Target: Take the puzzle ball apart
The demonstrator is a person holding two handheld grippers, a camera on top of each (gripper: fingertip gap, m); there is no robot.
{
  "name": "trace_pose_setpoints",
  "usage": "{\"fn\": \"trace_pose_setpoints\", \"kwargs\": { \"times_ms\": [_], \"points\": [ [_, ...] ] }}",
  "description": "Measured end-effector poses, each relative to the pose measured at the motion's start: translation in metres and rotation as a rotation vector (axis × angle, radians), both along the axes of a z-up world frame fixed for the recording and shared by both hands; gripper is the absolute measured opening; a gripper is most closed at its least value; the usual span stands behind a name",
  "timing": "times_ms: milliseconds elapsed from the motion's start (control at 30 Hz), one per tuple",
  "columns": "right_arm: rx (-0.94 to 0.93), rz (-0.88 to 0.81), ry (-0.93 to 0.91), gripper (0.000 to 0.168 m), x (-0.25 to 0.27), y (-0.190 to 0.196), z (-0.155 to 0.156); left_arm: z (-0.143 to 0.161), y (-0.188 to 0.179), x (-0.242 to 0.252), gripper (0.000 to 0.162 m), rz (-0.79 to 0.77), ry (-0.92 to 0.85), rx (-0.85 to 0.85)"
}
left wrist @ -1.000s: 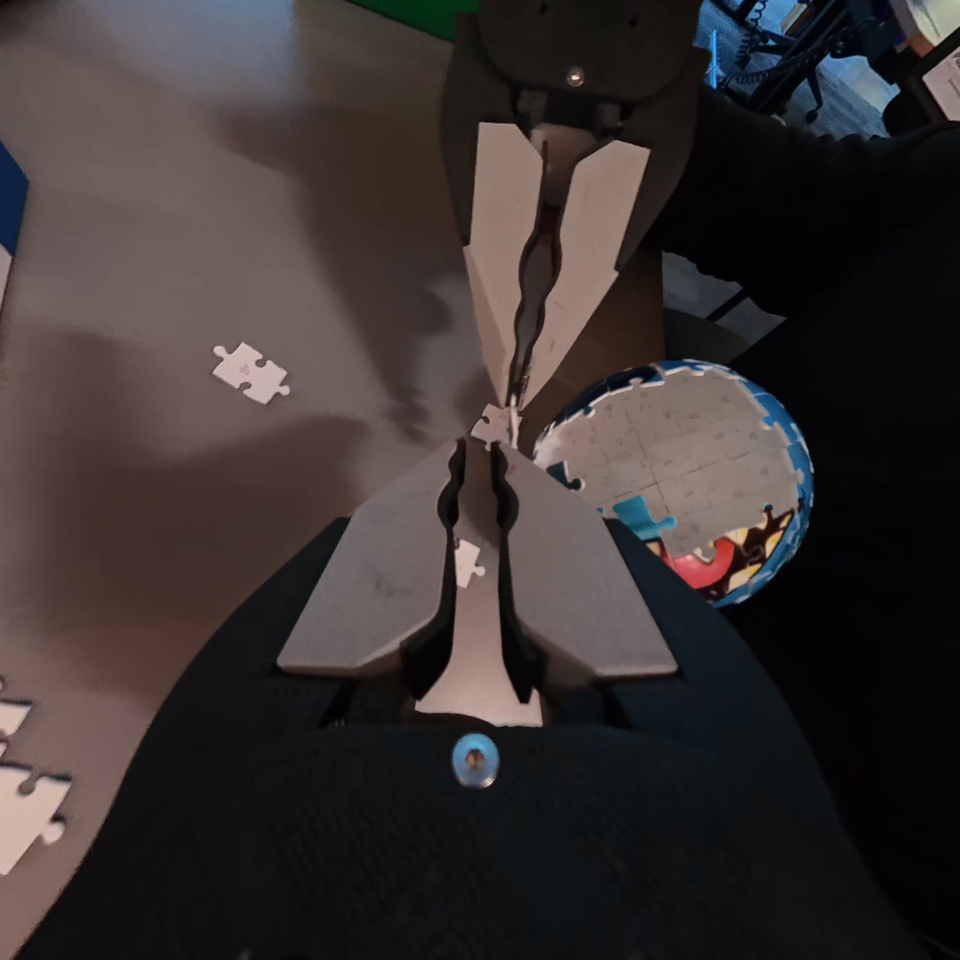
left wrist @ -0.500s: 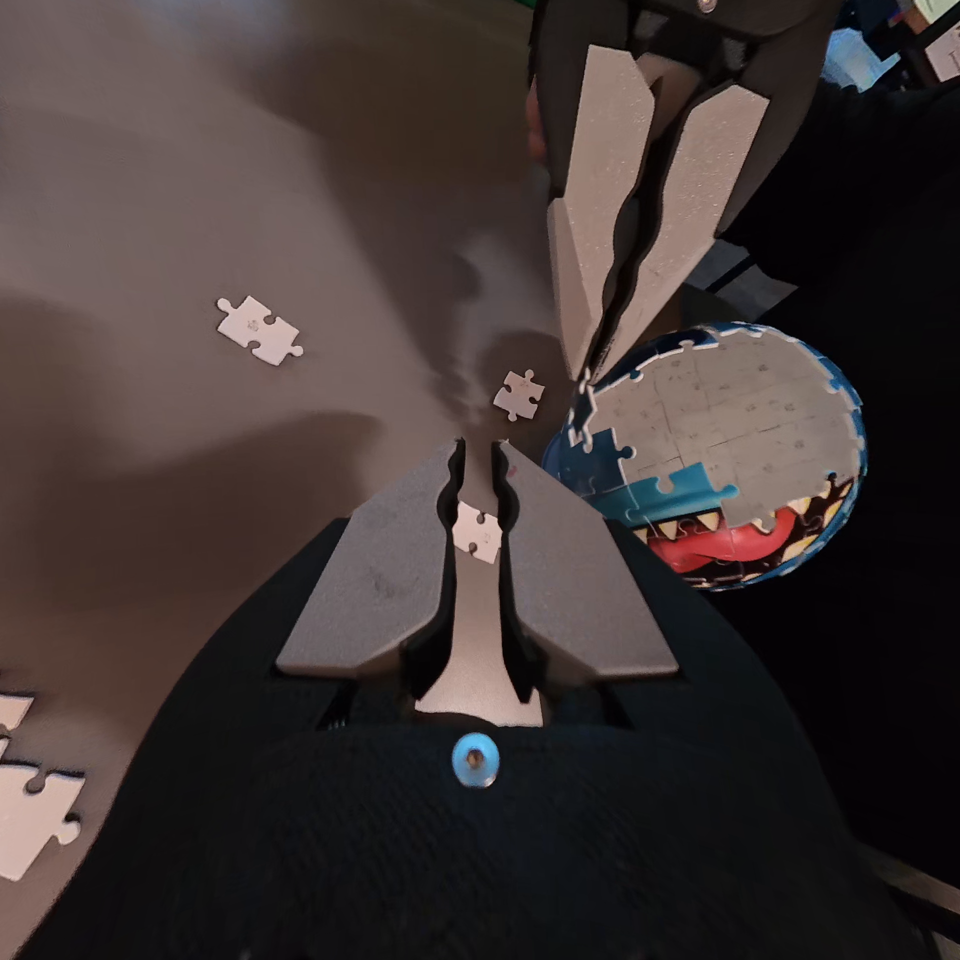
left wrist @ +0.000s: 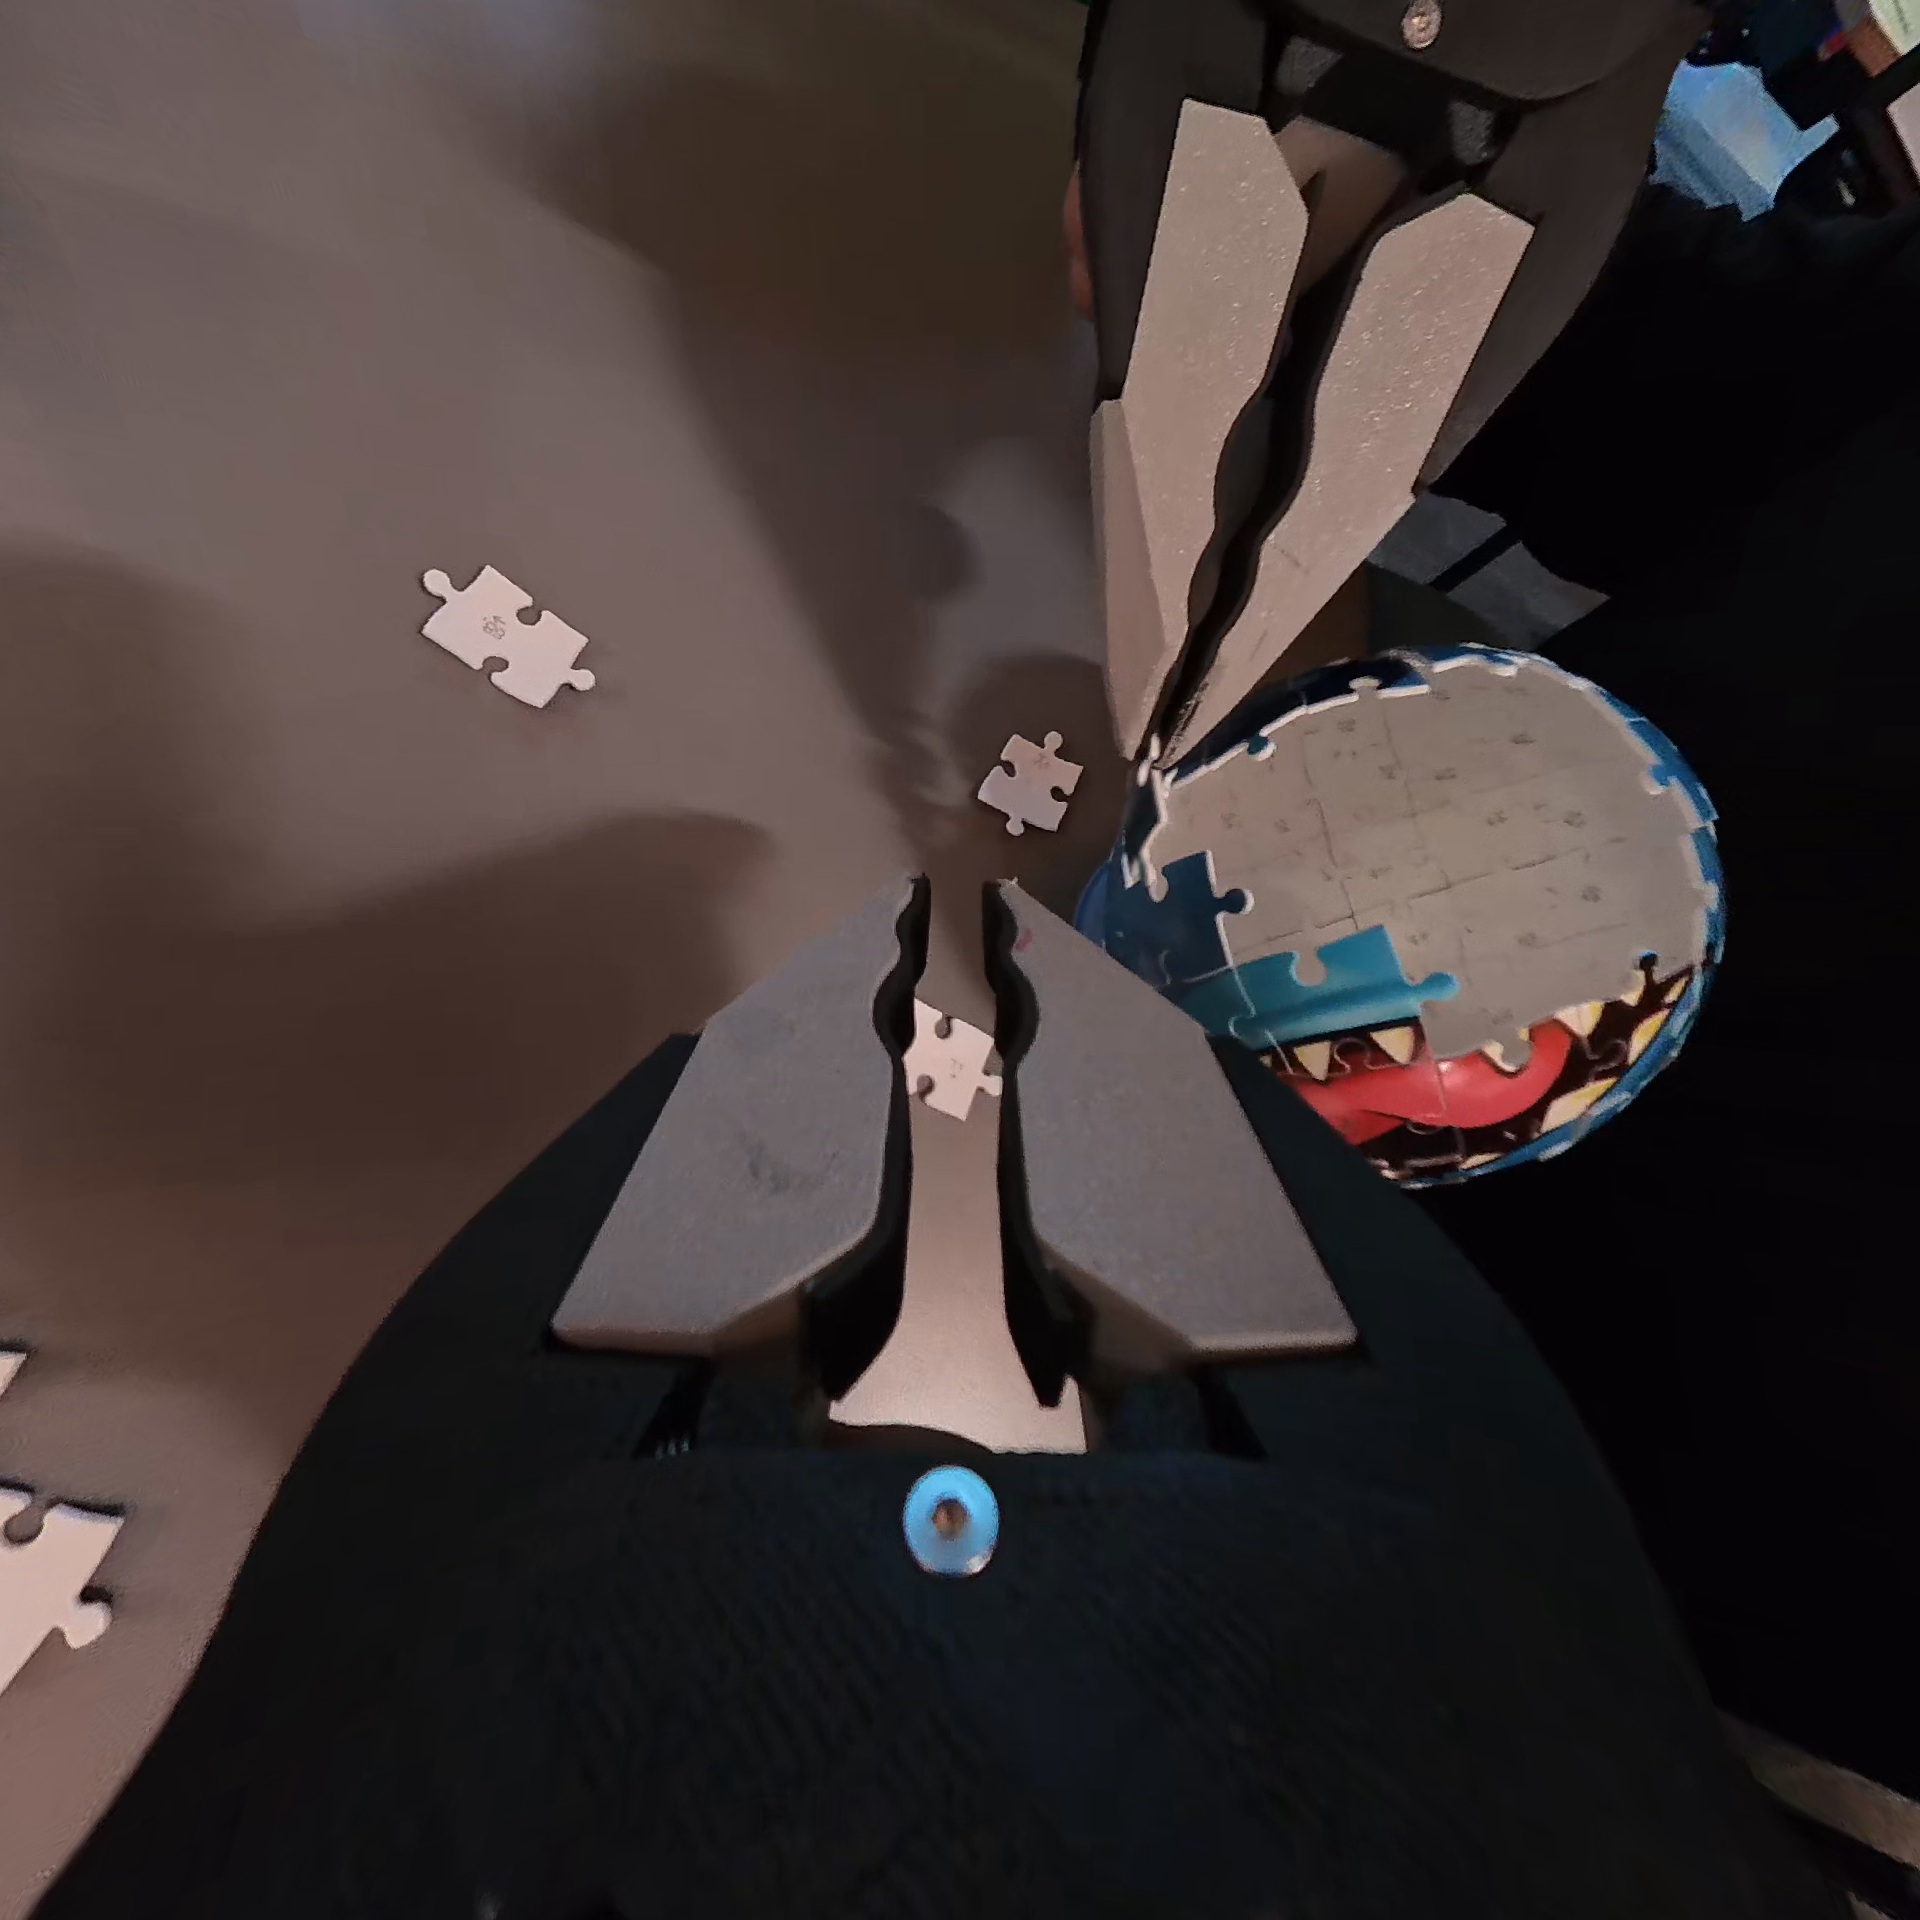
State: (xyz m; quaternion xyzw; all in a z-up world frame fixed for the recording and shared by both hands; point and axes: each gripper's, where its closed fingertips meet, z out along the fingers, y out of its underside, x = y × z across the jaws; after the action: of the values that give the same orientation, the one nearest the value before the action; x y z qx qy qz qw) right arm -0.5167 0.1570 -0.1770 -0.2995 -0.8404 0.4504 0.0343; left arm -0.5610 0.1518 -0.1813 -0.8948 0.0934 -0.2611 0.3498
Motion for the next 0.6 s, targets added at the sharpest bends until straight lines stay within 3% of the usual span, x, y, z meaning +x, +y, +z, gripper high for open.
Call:
{"fn": "trace_pose_setpoints", "kwargs": {
  "times_ms": [600],
  "points": [
    [-0.016,-0.008,-0.002,0.0,0.0018,-0.0001,0.0007,0.0035,-0.0092,0.0015,0.008,0.045,0.009,0.005]
  ]
}}
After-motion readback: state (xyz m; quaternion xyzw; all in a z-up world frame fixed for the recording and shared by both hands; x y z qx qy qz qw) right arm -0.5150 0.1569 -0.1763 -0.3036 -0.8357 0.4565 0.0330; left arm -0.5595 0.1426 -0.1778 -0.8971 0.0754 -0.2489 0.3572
